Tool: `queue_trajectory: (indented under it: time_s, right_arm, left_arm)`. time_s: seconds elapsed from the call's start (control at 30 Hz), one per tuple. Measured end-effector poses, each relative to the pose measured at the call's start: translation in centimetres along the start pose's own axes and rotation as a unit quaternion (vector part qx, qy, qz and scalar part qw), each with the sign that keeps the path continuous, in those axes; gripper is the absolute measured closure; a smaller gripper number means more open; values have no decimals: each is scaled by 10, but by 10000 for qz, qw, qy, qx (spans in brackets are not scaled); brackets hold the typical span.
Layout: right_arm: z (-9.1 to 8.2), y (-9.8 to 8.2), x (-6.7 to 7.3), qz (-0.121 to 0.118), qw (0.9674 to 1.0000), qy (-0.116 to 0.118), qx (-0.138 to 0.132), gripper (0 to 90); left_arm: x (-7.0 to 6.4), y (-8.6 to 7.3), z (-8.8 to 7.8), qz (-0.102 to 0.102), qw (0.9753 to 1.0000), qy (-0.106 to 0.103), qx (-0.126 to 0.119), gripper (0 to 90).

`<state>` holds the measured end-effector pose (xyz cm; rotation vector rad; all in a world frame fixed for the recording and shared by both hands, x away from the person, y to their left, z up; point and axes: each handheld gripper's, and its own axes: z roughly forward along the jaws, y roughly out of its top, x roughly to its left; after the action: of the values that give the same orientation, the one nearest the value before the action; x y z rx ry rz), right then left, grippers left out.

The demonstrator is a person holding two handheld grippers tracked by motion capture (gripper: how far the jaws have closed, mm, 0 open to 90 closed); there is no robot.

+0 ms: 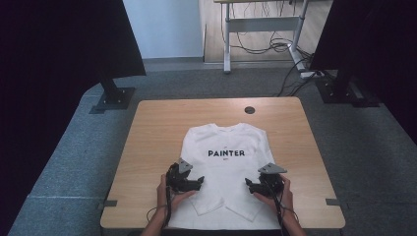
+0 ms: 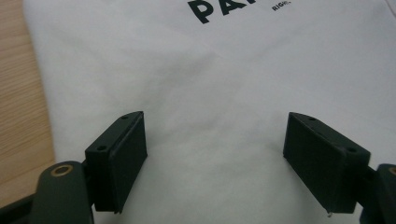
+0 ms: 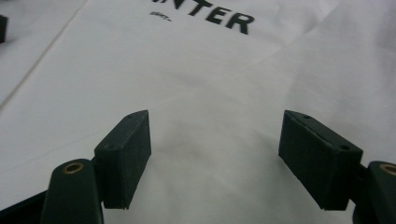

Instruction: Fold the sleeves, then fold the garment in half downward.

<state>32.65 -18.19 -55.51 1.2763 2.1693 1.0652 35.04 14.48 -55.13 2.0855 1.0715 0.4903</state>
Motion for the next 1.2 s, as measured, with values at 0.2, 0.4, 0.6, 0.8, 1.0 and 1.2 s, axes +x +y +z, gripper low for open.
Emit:
queue_trajectory:
  time_s: [0.2,0.4,0.6,0.8,1.0,1.2]
  right_arm:
    - [-16,-1,12,-144,9996,230,-109,244]
    - [-38,-5,19,-133,9989,320,-320,240]
    - [-57,-22,20,-30,9986,314,-418,248]
    - [-63,-26,11,70,9986,236,-460,251]
    - [-58,-28,7,87,9991,222,-357,251]
    - [-60,-28,7,111,9989,195,-402,252]
  left_arm:
    - [-1,-2,-17,-48,9997,136,-199,196]
    - [1,-9,-34,-120,9993,67,-355,194]
    - [-2,-15,-40,-112,9993,-7,-349,194]
    - [-10,-13,-37,35,9997,-42,-252,194]
    - [-12,-14,-34,89,9998,-47,-181,194]
    - [-11,-13,-36,43,9997,-30,-247,193]
